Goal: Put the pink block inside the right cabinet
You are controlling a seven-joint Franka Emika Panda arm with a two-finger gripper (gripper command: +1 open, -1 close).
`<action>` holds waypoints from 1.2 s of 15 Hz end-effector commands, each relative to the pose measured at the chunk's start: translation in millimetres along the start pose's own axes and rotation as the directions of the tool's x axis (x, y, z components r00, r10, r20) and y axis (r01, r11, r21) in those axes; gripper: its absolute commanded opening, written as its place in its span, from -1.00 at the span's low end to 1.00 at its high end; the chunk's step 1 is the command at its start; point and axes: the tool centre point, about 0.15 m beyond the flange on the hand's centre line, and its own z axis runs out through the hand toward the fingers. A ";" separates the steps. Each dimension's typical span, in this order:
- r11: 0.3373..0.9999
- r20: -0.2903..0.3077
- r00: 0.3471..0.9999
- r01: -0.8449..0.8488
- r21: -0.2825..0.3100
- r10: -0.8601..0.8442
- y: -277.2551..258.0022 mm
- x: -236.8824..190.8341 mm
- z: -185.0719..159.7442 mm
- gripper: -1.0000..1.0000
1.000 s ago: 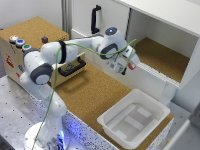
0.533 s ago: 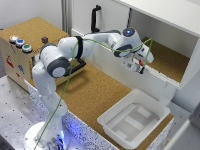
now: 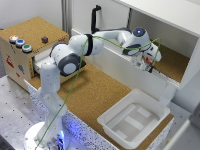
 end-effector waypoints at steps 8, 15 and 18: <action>0.995 -0.005 0.997 0.074 0.063 -0.073 -9.2 21.3 -23.4 1.00; 0.998 0.041 0.998 0.051 -0.049 -0.049 -18.2 -29.2 -42.9 1.00; 0.995 0.044 0.999 0.003 -0.102 0.001 -38.3 -61.4 -77.0 1.00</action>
